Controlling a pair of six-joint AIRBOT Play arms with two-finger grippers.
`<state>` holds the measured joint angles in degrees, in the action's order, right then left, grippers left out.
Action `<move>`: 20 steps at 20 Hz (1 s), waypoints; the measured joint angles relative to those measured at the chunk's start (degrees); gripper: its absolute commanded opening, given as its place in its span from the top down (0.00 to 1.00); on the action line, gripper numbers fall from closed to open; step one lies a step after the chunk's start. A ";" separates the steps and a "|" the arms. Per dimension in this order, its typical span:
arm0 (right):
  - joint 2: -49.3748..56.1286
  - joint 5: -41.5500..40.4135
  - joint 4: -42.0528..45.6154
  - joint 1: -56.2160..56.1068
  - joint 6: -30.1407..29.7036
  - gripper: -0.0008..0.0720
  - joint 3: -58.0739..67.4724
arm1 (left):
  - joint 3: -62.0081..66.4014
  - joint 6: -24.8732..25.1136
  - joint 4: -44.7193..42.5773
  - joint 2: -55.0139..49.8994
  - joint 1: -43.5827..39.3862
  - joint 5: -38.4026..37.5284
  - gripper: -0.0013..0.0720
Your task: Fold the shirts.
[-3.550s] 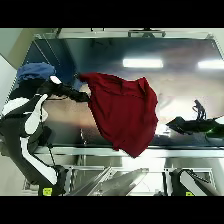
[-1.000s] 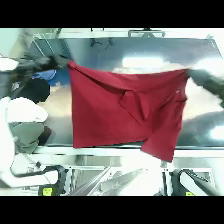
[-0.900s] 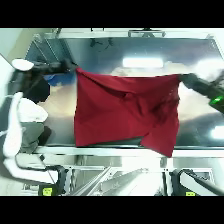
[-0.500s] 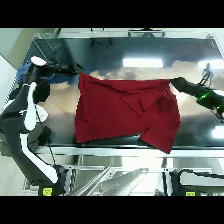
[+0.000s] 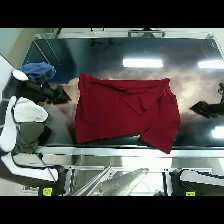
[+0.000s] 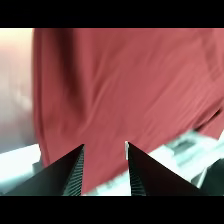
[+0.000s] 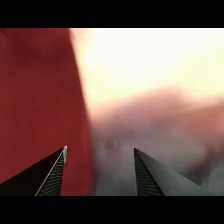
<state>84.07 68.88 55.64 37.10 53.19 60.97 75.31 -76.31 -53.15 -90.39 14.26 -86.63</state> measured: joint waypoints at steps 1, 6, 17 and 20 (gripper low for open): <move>0.59 0.66 1.27 0.22 0.04 0.32 -0.59 | -5.84 -0.07 -0.74 2.84 0.07 0.94 0.59; 5.20 2.91 3.10 -2.60 -0.50 0.32 -2.21 | -27.43 0.24 -1.97 12.98 -0.76 7.26 0.58; 8.63 3.69 2.99 -12.96 -3.08 0.33 -2.47 | -46.88 0.68 -2.36 21.49 -2.95 15.32 0.58; 8.74 3.58 2.99 -13.38 -3.32 0.33 -2.47 | -45.20 1.79 -2.43 19.63 -2.49 14.62 0.58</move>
<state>92.82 72.47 58.63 23.73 49.87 58.50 30.11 -74.52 -55.57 -70.76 11.77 -72.01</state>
